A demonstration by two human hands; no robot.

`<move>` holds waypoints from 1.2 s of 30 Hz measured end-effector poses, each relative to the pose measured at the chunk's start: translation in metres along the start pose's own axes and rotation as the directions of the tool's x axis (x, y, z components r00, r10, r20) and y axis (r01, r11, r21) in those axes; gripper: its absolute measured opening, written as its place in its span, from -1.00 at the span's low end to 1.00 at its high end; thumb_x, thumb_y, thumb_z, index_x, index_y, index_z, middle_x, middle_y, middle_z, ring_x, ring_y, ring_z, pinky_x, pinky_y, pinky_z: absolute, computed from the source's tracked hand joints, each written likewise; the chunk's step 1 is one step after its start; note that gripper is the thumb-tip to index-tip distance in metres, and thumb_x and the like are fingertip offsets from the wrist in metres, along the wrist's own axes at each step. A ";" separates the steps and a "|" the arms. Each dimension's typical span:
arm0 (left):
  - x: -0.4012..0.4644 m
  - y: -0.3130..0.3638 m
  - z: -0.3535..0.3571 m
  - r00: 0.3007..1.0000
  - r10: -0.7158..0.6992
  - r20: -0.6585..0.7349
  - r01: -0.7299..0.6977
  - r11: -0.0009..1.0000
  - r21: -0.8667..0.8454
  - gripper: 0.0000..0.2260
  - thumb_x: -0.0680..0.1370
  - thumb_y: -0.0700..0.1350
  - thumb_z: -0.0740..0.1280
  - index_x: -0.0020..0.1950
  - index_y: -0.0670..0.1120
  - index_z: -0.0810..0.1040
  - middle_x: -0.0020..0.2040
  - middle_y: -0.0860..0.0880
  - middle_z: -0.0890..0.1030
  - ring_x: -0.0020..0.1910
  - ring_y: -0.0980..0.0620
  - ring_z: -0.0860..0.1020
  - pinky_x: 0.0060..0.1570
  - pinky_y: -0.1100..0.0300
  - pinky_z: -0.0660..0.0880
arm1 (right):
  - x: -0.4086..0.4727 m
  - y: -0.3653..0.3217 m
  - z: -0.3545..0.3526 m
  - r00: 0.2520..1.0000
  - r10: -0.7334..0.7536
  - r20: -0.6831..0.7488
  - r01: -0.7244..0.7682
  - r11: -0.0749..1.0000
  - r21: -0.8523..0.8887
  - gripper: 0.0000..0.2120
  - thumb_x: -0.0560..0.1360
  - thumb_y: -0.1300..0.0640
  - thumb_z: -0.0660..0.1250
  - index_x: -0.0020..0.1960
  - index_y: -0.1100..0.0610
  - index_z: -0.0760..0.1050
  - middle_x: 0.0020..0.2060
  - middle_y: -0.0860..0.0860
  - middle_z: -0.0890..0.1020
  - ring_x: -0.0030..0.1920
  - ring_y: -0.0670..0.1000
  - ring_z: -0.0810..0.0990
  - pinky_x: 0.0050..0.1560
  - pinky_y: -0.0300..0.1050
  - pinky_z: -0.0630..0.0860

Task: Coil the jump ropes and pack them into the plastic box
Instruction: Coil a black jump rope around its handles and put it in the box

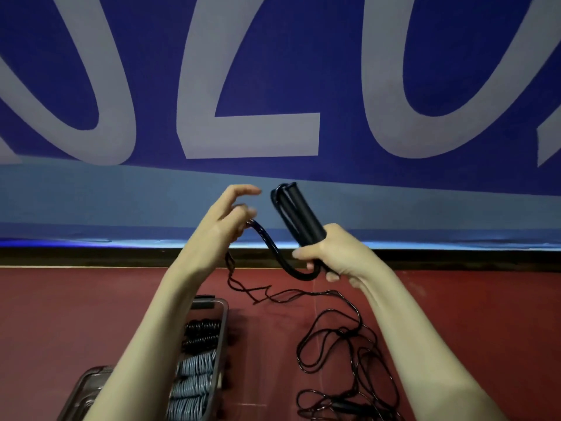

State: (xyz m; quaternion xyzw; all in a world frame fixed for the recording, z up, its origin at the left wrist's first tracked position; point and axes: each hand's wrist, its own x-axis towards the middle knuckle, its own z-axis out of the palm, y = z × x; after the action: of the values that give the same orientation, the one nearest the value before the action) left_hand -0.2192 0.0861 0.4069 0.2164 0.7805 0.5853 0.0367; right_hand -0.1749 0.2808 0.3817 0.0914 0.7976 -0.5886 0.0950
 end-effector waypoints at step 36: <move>0.022 -0.015 0.031 0.891 -0.068 -0.448 0.139 0.982 0.126 -0.71 0.53 -0.06 0.29 -0.33 -0.15 0.33 -0.42 -0.01 0.28 -0.46 0.09 0.22 -0.49 0.28 0.20 | 0.006 0.012 0.014 0.965 -0.257 -0.061 0.253 0.965 -0.064 -0.61 0.32 0.30 0.48 0.02 -0.02 0.46 -0.11 0.05 0.59 -0.27 -0.04 0.52 -0.24 -0.13 0.47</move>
State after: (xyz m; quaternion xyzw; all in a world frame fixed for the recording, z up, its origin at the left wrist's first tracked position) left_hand -0.2335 0.1189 0.3871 0.0382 0.8220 0.5539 -0.1270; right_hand -0.1771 0.2711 0.3644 0.0057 0.8215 -0.5702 -0.0066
